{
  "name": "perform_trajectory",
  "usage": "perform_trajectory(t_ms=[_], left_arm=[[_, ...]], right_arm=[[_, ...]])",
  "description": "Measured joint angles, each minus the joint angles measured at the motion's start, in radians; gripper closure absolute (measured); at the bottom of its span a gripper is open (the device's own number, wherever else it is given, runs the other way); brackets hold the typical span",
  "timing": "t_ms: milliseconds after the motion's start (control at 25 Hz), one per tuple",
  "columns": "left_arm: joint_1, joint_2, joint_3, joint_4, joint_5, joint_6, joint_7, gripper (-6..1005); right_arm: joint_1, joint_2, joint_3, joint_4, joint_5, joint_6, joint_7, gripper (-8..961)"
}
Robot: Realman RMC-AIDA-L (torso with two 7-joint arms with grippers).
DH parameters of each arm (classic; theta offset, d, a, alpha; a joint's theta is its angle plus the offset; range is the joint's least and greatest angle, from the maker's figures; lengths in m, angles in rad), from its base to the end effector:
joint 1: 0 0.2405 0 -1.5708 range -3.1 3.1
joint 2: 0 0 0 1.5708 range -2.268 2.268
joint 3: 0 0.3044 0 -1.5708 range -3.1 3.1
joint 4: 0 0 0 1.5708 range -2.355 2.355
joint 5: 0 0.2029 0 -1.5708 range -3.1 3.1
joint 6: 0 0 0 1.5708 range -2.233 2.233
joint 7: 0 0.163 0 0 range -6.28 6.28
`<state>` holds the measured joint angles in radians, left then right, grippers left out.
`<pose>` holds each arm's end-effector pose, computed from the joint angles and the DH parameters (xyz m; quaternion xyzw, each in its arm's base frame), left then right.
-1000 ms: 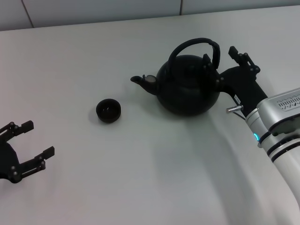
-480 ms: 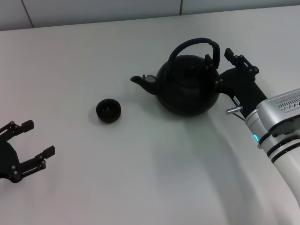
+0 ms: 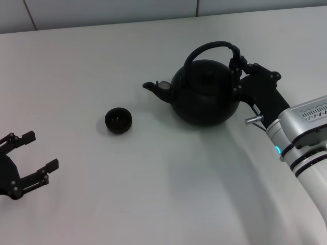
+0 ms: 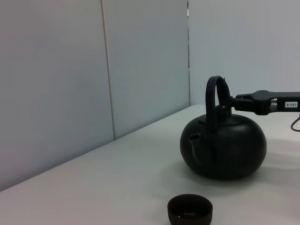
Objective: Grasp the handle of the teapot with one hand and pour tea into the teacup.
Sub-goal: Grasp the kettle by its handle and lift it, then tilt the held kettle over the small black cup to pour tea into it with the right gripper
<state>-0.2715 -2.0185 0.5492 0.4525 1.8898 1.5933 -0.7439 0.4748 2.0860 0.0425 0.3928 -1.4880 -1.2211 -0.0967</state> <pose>-0.3792 0.2648 -0.0197 -0.9203 -0.1176 -0.2452 0.2811 0.3175 0.3388 -0.0999 -0.7325 0.2393 0.2994 0.5626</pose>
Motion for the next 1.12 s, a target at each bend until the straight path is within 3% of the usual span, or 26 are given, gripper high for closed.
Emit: perform_trajectory(t_ms=[120, 560, 1120], left_arm=[[0.000, 0.000, 0.000, 0.000, 0.000, 0.001, 0.000, 186], [0.004, -0.005, 0.000, 0.000, 0.000, 0.000, 0.000, 187], [0.005, -0.013, 0.000, 0.000, 0.000, 0.001, -0.001, 187]], right_arm=[[0.000, 0.000, 0.000, 0.000, 0.000, -0.001, 0.000, 822], [0.005, -0.009, 0.008, -0.005, -0.005, -0.129, 0.028, 821], [0.037, -0.009, 0.011, -0.065, -0.049, -0.140, 0.107, 819]])
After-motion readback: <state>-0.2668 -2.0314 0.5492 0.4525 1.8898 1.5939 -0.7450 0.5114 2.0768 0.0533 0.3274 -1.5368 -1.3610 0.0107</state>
